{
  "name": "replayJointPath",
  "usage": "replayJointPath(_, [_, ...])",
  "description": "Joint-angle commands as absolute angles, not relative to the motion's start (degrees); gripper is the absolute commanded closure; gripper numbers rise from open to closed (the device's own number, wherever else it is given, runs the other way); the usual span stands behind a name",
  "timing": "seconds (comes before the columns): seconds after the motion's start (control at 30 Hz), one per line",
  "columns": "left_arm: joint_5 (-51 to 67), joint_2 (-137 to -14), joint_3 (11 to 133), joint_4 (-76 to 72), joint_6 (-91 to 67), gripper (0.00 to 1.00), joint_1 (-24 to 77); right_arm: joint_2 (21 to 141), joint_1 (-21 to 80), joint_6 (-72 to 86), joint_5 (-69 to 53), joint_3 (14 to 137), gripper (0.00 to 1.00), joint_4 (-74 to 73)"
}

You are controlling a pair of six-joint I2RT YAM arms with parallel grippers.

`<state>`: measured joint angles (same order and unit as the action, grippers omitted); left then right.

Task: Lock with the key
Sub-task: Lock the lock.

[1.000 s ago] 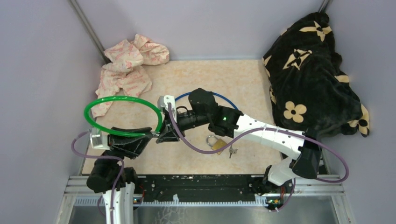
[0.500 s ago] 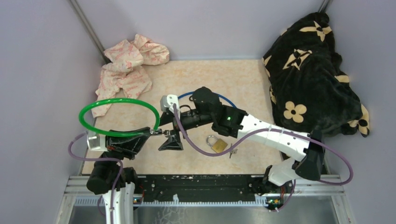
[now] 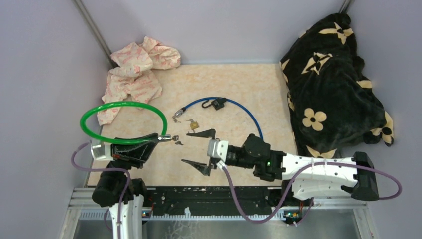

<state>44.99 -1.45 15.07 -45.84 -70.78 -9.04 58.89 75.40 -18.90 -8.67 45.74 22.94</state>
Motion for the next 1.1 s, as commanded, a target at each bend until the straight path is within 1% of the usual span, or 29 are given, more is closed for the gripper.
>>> replayJointPath(0.0, [43.04, -0.97, 16.54, -46.63, -69.83, 1.0, -9.13, 59.09, 82.61, -37.03, 9.17, 45.26, 0.26, 36.41])
replayJointPath(0.07, [42.85, -0.97, 16.52, -46.44, -69.78, 1.0, -9.16, 61.56, 86.88, -43.6, 14.21, 45.25, 0.29, 39.08])
replayJointPath(0.17, [42.9, -0.99, 16.52, -46.32, -69.69, 1.0, -9.22, 65.12, 88.58, -48.95, 17.26, 46.51, 0.31, 41.68])
replayJointPath(0.23, [43.02, -0.97, 16.69, -46.23, -69.7, 1.0, -9.21, 67.22, 88.6, -49.91, 18.57, 48.23, 0.34, 40.84])
replayJointPath(0.33, [43.25, -0.97, 16.72, -46.29, -69.78, 1.0, -9.23, 68.95, 88.64, -51.15, 18.28, 50.04, 0.44, 39.42])
replayJointPath(0.37, [43.32, -1.01, 16.7, -46.29, -69.81, 1.0, -9.23, 69.55, 88.6, -51.7, 18.66, 50.23, 0.45, 39.79])
replayJointPath(0.5, [43.42, -0.97, 16.53, -46.84, -70.04, 1.0, -9.18, 70.46, 88.61, -53.9, 19.41, 51.01, 0.46, 39.46])
replayJointPath(0.53, [43.43, -0.97, 16.48, -46.82, -70.12, 1.0, -9.22, 70.72, 88.65, -53.96, 19.39, 51.65, 0.48, 38.44])
replayJointPath(0.6, [43.38, -0.99, 16.44, -46.84, -70.13, 1.0, -9.18, 71.43, 88.6, -54.2, 20.1, 52.68, 0.55, 37.04])
replayJointPath(0.67, [43.44, -0.97, 16.5, -46.86, -70.07, 1.0, -9.17, 72.2, 88.62, -55.55, 21.17, 53.06, 0.59, 36.46])
replayJointPath(0.9, [43.54, -1.01, 16.52, -46.93, -70.14, 1.0, -9.18, 73.9, 88.66, -57.77, 23.17, 55.65, 0.61, 31.09])
replayJointPath(1.07, [43.71, -0.97, 16.44, -46.89, -70.13, 1.0, -9.21, 74.56, 88.65, -58.42, 24.37, 56.2, 0.71, 31.71])
